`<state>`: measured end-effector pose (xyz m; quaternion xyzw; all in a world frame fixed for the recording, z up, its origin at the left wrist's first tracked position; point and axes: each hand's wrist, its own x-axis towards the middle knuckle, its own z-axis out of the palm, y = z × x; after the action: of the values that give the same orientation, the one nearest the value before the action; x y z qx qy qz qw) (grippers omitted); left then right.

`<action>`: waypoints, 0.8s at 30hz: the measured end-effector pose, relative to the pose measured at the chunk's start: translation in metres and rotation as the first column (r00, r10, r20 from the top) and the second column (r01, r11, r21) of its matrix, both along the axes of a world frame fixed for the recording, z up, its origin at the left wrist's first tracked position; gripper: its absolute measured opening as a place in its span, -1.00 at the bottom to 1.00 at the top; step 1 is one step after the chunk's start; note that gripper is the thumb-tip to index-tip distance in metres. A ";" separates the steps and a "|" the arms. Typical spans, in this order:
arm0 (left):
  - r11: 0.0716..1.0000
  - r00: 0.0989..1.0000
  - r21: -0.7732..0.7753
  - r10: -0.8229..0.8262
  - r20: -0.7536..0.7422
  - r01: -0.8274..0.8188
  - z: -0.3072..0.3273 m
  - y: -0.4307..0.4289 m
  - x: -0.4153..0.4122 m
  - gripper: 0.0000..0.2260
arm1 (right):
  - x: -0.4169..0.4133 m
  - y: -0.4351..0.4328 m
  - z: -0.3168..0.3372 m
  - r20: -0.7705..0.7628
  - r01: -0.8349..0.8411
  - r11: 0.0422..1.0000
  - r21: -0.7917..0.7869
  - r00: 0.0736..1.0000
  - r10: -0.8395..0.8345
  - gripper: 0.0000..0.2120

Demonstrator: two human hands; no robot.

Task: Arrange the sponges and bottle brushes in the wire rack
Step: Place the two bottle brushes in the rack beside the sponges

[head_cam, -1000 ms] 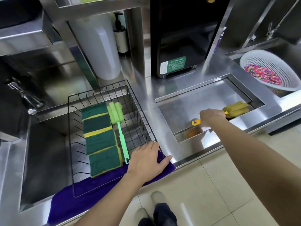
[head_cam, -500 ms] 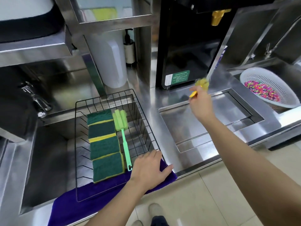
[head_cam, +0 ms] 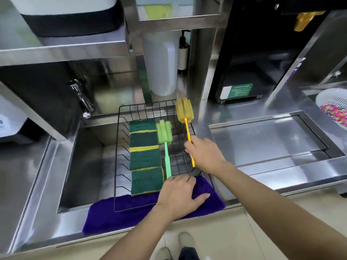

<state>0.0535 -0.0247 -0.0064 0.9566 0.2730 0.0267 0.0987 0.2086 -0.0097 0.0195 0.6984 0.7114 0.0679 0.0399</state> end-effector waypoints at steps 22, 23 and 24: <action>0.997 0.989 -0.074 0.024 0.149 -0.013 0.000 0.002 -0.003 -0.43 | -0.025 0.033 -0.011 -0.026 0.077 0.967 -0.245 0.996 -0.086 -0.70; 0.997 0.989 -0.073 0.020 0.147 -0.009 0.000 0.002 -0.002 -0.43 | -0.025 0.035 -0.012 -0.044 0.119 0.966 -0.229 0.990 -0.132 -0.72; 0.998 0.990 -0.069 0.017 0.142 -0.007 -0.001 0.002 -0.002 -0.42 | -0.026 0.036 -0.014 -0.050 0.150 0.964 -0.221 0.985 -0.165 -0.75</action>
<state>0.0515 -0.0223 -0.0072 0.9466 0.2716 0.0861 0.1507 0.1827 0.0267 0.0056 0.7463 0.6576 -0.0372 0.0965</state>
